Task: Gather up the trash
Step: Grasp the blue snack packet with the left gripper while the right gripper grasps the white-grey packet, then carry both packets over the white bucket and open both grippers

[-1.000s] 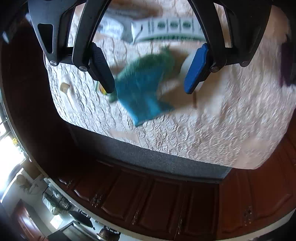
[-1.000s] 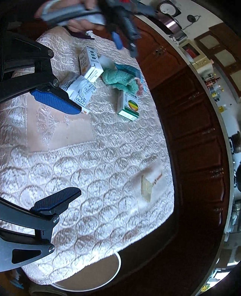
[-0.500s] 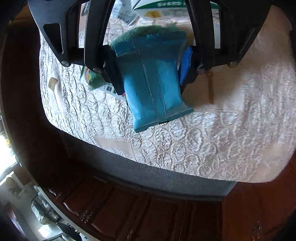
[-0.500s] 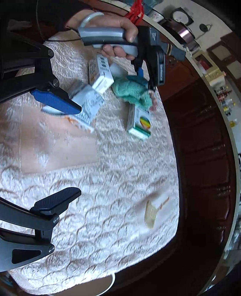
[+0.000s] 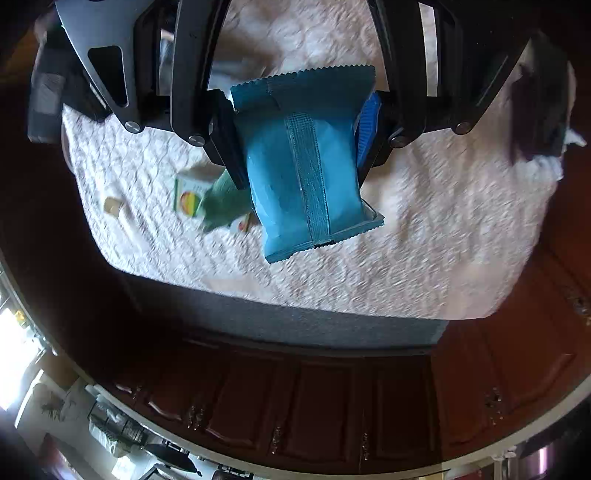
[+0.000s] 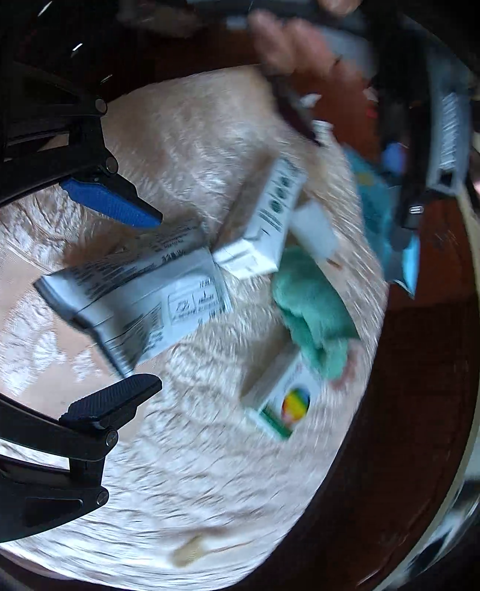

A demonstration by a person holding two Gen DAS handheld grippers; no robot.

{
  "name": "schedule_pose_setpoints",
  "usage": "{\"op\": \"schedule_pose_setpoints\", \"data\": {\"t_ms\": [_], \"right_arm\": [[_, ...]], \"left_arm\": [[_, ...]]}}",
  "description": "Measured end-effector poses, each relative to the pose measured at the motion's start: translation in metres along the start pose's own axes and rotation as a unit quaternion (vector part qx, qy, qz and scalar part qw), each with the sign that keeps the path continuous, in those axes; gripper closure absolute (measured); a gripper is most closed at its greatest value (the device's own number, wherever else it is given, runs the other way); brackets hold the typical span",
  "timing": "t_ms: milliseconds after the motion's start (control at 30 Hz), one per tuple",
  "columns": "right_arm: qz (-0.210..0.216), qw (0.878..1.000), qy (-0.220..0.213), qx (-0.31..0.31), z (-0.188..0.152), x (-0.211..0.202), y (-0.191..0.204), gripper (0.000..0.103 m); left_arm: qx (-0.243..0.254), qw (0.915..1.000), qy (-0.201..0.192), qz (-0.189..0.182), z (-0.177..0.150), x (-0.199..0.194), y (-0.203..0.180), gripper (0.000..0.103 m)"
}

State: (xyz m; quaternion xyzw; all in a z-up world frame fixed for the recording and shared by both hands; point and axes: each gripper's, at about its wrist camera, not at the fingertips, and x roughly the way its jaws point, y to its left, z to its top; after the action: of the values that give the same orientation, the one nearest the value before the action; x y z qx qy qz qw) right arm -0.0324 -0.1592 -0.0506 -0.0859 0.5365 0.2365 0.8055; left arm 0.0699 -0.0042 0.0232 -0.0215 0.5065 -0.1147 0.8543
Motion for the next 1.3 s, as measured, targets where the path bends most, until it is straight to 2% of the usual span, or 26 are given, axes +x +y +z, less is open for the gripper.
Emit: {"op": "schedule_pose_setpoints", "data": {"t_ms": [67, 167, 200, 233, 333, 433, 567, 700, 833, 967, 1300], "right_arm": [[-0.001, 0.999, 0.021, -0.034, 0.004, 0.014, 0.006, 0.024], [-0.015, 0.998, 0.052, -0.041, 0.004, 0.037, 0.006, 0.025], [-0.016, 0.998, 0.055, -0.034, 0.002, 0.041, 0.005, 0.027], [-0.019, 0.998, 0.051, -0.020, -0.001, 0.042, 0.003, 0.035], [-0.003, 0.998, 0.020, 0.059, -0.012, 0.032, -0.013, 0.046], [-0.004, 0.990, -0.013, 0.138, -0.029, 0.014, -0.033, 0.048], [-0.027, 0.981, -0.051, 0.187, -0.053, -0.015, -0.044, 0.049], [-0.060, 0.968, -0.086, 0.226, -0.078, -0.048, -0.051, 0.049], [-0.094, 0.957, -0.116, 0.250, -0.088, -0.078, -0.061, 0.049], [-0.108, 0.944, -0.142, 0.279, -0.101, -0.103, -0.069, 0.048], [-0.137, 0.921, -0.171, 0.323, -0.130, -0.144, -0.085, 0.048]], "left_arm": [[0.003, 0.9999, -0.007, 0.012, -0.008, -0.007, 0.003, 0.051], [0.011, 0.9997, -0.012, 0.020, -0.019, -0.013, 0.004, 0.051], [0.013, 0.9995, -0.015, 0.023, -0.024, -0.014, 0.004, 0.051], [0.014, 0.9995, -0.016, 0.024, -0.027, -0.016, 0.003, 0.051], [0.020, 0.9994, -0.021, 0.020, -0.036, -0.016, -0.009, 0.051], [0.032, 0.9990, -0.027, 0.016, -0.044, -0.015, -0.024, 0.051], [0.046, 0.9986, -0.025, -0.005, -0.053, -0.011, -0.050, 0.051], [0.061, 0.9976, -0.025, -0.023, -0.064, -0.008, -0.077, 0.051], [0.078, 0.9959, -0.029, -0.037, -0.073, -0.009, -0.102, 0.052], [0.096, 0.9936, -0.035, -0.048, -0.080, -0.014, -0.127, 0.051], [0.137, 0.9878, -0.046, -0.060, -0.092, -0.025, -0.169, 0.051]]}}
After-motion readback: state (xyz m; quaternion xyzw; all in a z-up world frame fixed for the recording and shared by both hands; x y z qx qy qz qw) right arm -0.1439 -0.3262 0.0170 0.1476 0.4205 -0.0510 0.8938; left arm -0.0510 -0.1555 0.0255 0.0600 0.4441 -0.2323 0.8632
